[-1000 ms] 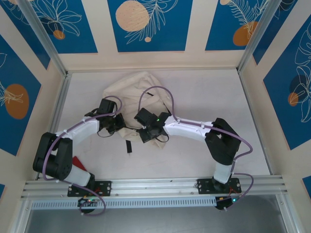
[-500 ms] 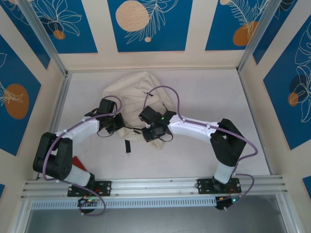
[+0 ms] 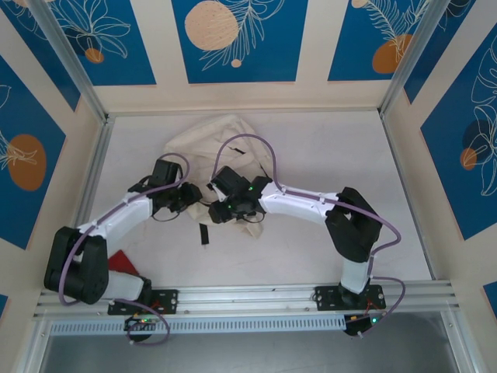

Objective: Pack books, pencil case, and school supplies into a backpack

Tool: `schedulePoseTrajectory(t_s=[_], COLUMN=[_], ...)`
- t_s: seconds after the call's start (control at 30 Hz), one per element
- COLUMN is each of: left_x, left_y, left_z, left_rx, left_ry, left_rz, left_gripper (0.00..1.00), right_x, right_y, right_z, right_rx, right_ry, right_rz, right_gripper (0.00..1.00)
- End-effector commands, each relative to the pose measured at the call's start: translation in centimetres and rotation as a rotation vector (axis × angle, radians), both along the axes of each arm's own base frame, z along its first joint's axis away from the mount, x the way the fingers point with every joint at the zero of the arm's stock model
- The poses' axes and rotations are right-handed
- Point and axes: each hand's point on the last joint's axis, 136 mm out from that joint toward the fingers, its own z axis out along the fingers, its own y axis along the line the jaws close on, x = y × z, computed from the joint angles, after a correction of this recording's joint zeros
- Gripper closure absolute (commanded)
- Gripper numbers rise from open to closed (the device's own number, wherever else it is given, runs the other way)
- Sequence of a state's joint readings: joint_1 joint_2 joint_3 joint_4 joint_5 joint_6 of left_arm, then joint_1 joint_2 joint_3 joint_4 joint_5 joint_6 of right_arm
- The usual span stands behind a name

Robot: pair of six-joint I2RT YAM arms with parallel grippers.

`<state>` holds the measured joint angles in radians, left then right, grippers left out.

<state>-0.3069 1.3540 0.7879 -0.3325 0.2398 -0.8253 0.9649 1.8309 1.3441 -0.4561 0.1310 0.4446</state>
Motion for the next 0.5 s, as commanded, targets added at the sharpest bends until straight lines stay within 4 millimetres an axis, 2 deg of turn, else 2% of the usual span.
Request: schedulePoseTrajectory(t_s=[0.0, 0.27, 0.47], left_x=[-1.4, -1.9, -1.1], left_y=[-0.6, -2.0, -2.6], left_z=[-0.2, -0.8, -1.3], left_rx=[-0.094, -0.185, -0.206], left_ry=[0.044, 0.082, 0.089], left_rz=[0.015, 0.003, 0.004], left_gripper=[0.67, 0.68, 0.89], right_x=[1.0, 2.4, 3.8], right_y=[0.5, 0.6, 0.4], right_z=[0.2, -0.4, -0.3], right_rx=[-0.009, -0.042, -0.082], right_ry=[-0.041, -0.091, -0.176], right_rz=[0.016, 0.002, 0.003], right_gripper=[0.64, 0.62, 0.60])
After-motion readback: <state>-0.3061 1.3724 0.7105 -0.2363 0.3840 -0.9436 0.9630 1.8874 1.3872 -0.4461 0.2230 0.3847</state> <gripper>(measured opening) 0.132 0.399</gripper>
